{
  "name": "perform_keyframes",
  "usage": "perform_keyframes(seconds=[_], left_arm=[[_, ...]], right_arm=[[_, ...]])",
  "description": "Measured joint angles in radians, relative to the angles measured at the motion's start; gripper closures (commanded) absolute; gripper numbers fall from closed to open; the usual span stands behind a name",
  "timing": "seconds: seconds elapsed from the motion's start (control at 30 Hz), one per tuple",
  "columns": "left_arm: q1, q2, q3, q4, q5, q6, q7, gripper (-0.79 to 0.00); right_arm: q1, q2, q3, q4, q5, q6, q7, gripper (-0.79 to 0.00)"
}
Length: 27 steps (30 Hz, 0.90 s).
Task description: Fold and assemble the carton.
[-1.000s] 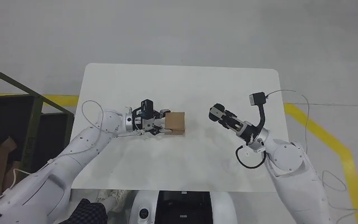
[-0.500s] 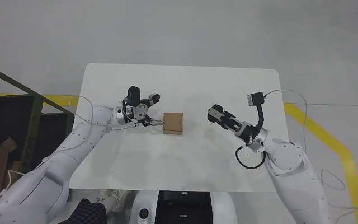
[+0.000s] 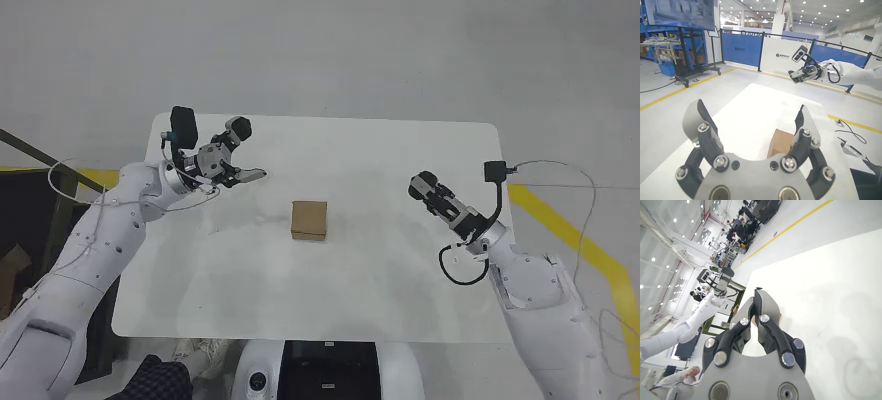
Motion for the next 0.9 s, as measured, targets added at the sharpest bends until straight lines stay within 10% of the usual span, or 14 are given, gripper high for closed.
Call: perform_keyframes(seconds=[0.47, 0.63, 0.7, 0.8, 0.83, 0.9], left_arm=[[0.155, 0.116, -0.200, -0.197, -0.292, 0.000, -0.382, -0.785], [0.186, 0.125, -0.250, -0.231, -0.339, 0.009, -0.427, -0.785], [0.198, 0.127, -0.264, -0.243, -0.349, 0.015, -0.444, -0.785], [0.213, 0.128, -0.277, -0.254, -0.360, 0.020, -0.463, -0.785], [0.216, 0.127, -0.279, -0.255, -0.364, 0.020, -0.466, -0.784], [0.217, 0.127, -0.280, -0.256, -0.366, 0.020, -0.468, -0.784]], right_arm=[[-0.033, 0.009, 0.117, 0.080, -0.425, -0.043, -0.326, -0.003], [-0.058, 0.007, 0.140, 0.061, -0.579, 0.044, -0.453, -0.363], [-0.070, 0.006, 0.144, 0.048, -0.623, 0.080, -0.494, -0.785], [-0.082, 0.003, 0.148, 0.035, -0.654, 0.125, -0.530, -0.785], [-0.083, 0.003, 0.148, 0.034, -0.655, 0.128, -0.531, -0.429], [-0.083, 0.003, 0.148, 0.035, -0.653, 0.127, -0.531, -0.540]])
